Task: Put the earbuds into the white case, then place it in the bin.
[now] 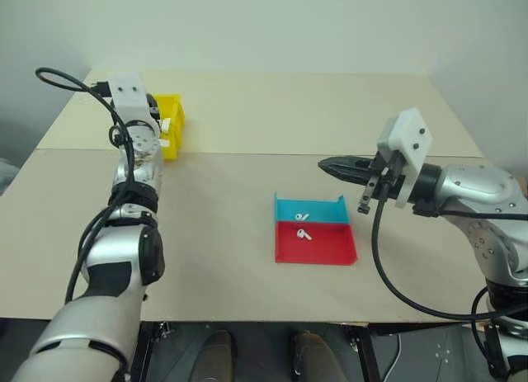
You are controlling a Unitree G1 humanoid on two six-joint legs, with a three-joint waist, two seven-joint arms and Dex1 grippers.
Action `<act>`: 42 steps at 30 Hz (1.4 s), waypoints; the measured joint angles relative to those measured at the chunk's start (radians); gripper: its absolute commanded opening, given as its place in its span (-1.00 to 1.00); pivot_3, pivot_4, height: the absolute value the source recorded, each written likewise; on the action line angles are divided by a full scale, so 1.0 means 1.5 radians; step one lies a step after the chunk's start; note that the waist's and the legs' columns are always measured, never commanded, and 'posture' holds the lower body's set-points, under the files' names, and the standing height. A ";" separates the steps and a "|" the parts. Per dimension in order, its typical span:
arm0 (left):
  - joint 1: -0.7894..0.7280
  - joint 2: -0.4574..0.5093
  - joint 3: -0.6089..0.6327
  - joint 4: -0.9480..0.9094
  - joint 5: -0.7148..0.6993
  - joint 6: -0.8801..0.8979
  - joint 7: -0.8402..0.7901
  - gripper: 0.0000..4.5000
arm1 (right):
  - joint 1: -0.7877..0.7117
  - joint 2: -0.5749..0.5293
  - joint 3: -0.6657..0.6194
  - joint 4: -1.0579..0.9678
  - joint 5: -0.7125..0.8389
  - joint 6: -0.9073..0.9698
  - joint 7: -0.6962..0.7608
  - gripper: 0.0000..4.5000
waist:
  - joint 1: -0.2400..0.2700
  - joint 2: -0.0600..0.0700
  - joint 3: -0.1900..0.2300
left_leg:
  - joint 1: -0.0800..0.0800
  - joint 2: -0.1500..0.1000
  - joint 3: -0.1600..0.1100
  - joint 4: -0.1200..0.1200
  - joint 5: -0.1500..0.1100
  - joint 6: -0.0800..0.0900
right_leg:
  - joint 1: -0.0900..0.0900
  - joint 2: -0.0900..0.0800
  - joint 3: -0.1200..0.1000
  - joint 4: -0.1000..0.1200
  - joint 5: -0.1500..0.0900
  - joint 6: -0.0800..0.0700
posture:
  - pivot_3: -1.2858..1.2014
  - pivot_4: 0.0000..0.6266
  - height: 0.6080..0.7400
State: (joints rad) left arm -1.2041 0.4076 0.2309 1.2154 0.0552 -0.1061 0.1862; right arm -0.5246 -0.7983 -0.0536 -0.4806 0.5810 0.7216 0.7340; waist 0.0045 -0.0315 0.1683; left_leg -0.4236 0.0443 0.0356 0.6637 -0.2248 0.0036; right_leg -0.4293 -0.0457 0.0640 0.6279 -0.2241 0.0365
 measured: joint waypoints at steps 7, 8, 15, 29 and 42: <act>-0.002 0.000 -0.008 0.045 -0.006 -0.018 -0.042 0.99 | 0.029 -0.013 -0.001 -0.021 -0.008 0.004 -0.014 -1.00 | 0.004 0.000 0.000 | 0.000 0.000 0.000 0.000 0.000 0.000 | 0.000 0.000 0.000 0.000 0.000 0.000 | 0.03 -0.52 1.00; -0.002 0.000 -0.011 0.045 -0.001 -0.024 -0.034 0.99 | 0.033 -0.014 -0.002 -0.026 -0.009 0.004 -0.015 -1.00 | 0.004 0.000 0.000 | 0.001 0.000 0.000 0.000 0.000 0.000 | 0.000 0.000 0.000 -0.001 0.000 0.000 | 0.03 -0.52 1.00; -0.002 -0.010 -0.022 0.041 0.002 -0.086 -0.042 0.99 | 0.048 -0.024 -0.001 -0.031 -0.021 0.006 -0.020 -1.00 | 0.004 0.000 0.000 | 0.001 0.000 0.000 0.002 0.000 0.000 | 0.000 0.000 0.000 0.000 0.000 0.000 | 0.03 -0.52 1.00; 0.509 0.051 -0.071 -0.783 -0.281 0.168 -0.590 0.99 | 0.256 -0.093 -0.085 -0.024 -0.120 -0.198 0.107 -1.00 | -0.011 0.000 0.000 | 0.002 0.001 0.000 0.002 0.000 0.000 | 0.001 0.000 0.001 0.001 0.000 0.000 | 0.03 -0.52 1.00; 0.765 0.351 0.088 -1.092 -0.471 0.334 -0.843 0.99 | 0.387 -0.132 -0.277 0.133 -0.143 -0.523 0.317 -1.00 | -0.013 0.001 -0.001 | 0.019 0.004 0.006 0.001 0.000 -0.001 | 0.013 0.001 0.003 0.003 -0.007 -0.004 | 0.03 -0.52 1.00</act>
State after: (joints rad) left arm -0.0565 0.9348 0.3624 -0.4220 -0.6514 0.3950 -1.0781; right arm 0.0554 -0.9969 -0.4689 -0.2816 0.3662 -0.0628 1.2089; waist -0.0150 -0.0302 0.1676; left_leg -0.3948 0.0501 0.0451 0.6659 -0.2241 0.0026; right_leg -0.4101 -0.0440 0.0688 0.6319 -0.2344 0.0308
